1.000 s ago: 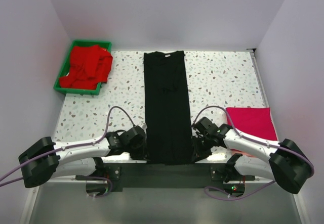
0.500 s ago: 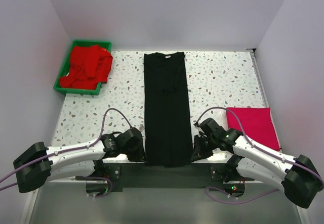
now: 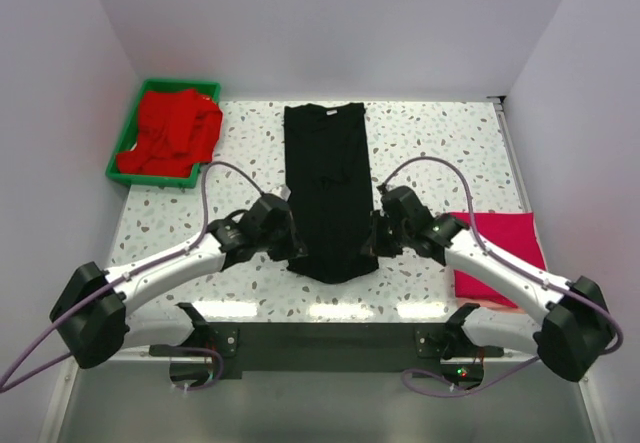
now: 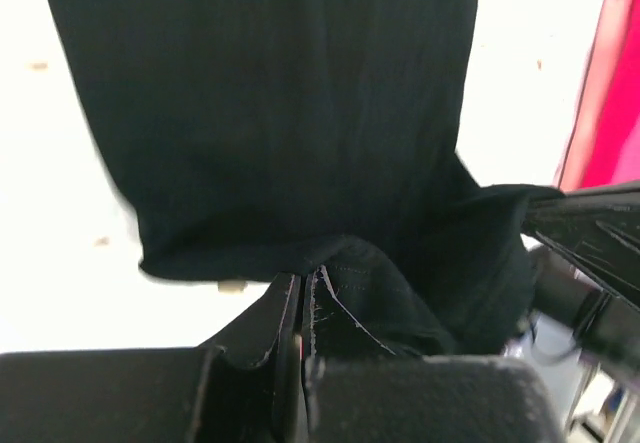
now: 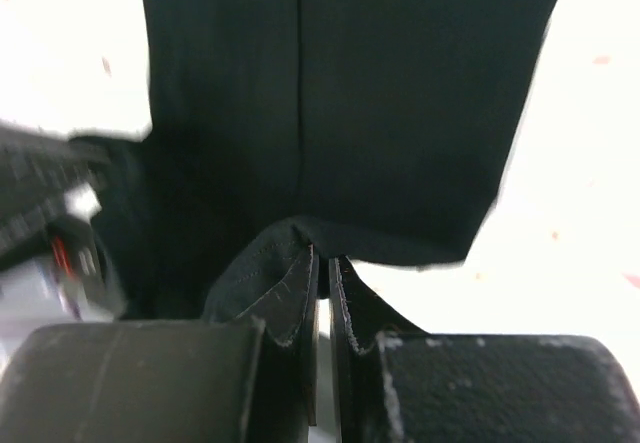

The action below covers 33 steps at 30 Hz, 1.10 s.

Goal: Fold and stack the t-shirts
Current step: Fold the tshirt

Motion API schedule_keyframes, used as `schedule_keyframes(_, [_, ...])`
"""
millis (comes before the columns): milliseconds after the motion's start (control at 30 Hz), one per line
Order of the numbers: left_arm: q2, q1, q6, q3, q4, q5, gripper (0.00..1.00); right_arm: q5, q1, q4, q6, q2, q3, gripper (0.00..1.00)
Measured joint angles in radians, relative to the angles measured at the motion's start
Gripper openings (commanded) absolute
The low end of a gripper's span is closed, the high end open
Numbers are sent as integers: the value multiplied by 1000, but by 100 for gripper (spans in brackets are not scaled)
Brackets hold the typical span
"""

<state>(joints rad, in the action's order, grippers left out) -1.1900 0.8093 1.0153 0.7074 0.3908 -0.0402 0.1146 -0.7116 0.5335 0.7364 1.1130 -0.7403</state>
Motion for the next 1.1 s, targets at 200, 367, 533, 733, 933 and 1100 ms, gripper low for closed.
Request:
schedule_keyframes(200, [-148,-102,-29,113,-56,25,0,-48,140,-116,-6,239,-163,0])
schedule_keyframes(367, [-261,-214,-38,199,-106,49,0,-76,200,-187,-18,413,-294,0])
schedule_keyframes(533, [-402,-288,-59,305,-148,55,0,-75,246,-256,-26,553,-387,0])
schedule_keyframes(733, [-550,-360,-93,394,-188,34,0,-57,325,-303,-29,683,-466,0])
schedule_keyframes(933, [-635,-405,-119,430,-211,-3,0,-14,368,-316,-34,772,-530,0])
schedule_keyframes(1100, [-673,-421,-146,463,-224,-36,17,8,380,-317,-37,783,-544,7])
